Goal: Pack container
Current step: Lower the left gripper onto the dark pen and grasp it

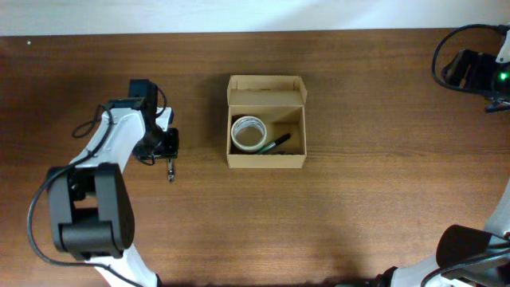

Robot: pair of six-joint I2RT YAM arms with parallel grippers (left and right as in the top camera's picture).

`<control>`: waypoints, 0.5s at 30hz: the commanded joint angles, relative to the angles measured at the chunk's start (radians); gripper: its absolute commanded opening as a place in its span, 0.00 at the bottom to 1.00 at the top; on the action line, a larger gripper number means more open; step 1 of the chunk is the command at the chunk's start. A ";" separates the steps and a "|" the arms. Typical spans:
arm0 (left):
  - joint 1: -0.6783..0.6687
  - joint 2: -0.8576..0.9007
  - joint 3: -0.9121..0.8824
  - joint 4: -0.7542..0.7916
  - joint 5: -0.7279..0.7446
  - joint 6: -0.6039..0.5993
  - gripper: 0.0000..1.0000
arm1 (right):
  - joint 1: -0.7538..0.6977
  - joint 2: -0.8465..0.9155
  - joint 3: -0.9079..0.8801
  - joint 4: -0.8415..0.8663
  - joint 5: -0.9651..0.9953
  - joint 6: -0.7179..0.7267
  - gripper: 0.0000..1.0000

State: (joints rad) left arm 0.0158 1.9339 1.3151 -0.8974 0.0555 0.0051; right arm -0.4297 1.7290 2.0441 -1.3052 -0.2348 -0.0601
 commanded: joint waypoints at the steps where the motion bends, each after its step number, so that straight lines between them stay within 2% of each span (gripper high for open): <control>1: -0.002 0.053 -0.010 0.010 0.020 -0.049 0.44 | -0.003 -0.001 0.008 0.000 -0.013 -0.002 0.99; 8: -0.002 0.100 -0.010 0.027 0.020 -0.047 0.41 | -0.003 -0.001 0.008 0.000 -0.013 -0.002 0.99; 10: -0.002 0.100 -0.010 0.033 0.020 -0.047 0.31 | -0.003 -0.001 0.008 0.000 -0.013 -0.002 0.99; 13: -0.002 0.100 -0.010 0.036 0.020 -0.047 0.02 | -0.003 -0.001 0.008 0.000 -0.013 -0.002 0.99; 15: -0.002 0.100 -0.009 0.042 0.019 -0.046 0.02 | -0.003 -0.001 0.008 0.000 -0.013 -0.002 0.99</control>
State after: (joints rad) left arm 0.0154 2.0041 1.3148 -0.8661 0.0563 -0.0391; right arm -0.4297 1.7290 2.0441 -1.3056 -0.2348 -0.0605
